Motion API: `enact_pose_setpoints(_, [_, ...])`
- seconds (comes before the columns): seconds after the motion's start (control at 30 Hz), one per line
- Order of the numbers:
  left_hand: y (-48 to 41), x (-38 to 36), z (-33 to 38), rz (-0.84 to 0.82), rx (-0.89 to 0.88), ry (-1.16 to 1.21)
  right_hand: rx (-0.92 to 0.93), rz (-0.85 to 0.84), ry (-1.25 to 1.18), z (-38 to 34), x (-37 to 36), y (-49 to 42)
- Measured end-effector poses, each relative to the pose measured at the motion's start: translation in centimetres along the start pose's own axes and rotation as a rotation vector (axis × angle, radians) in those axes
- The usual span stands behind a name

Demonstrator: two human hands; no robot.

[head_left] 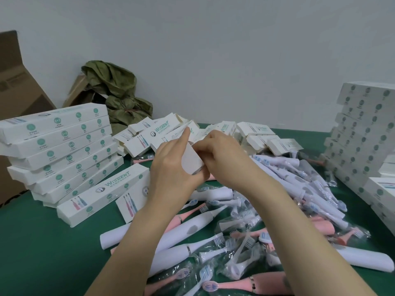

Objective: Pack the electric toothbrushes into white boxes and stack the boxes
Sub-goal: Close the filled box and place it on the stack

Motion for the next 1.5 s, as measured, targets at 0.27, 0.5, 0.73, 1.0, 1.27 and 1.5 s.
enact_pose_setpoints(0.27, [0.0, 0.7, -0.5, 0.054, 0.118, 0.136, -0.226, 0.312, -0.365, 2.3, 1.9, 0.6])
enact_pose_setpoints(0.5, [-0.1, 0.2, -0.8, -0.186, 0.169, 0.282, -0.291, 0.288, -0.878, 2.1, 1.7, 0.5])
enact_pose_setpoints(0.73, [-0.3, 0.4, -0.3, 0.097, 0.116, 0.299, -0.146, 0.318, -0.965, 0.4, 0.7, 0.2])
enact_pose_setpoints(1.0, [-0.9, 0.9, 0.4, 0.073, 0.182, 0.334, -0.072, 0.291, -0.989, -1.1, -1.6, 0.1])
enact_pose_setpoints(1.27, [-0.5, -0.4, -2.7, -0.239, 0.415, -0.090, -0.207, 0.372, -0.794, 0.9, -2.1, 0.2])
enact_pose_setpoints(1.5, [-0.5, -0.5, -2.9, -0.195, 0.327, -0.023, 0.021, 0.408, -0.368, 0.9, -2.2, 1.0])
Point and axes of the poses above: each hand's wrist, its own y-axis away from the middle knuckle, its own x-axis out of the back of the hand, z = x × y, the point moved 2 cm from there along -y, towards the middle knuckle, and after that the axes turned 2 degrees about x, right-handed, at the moved point
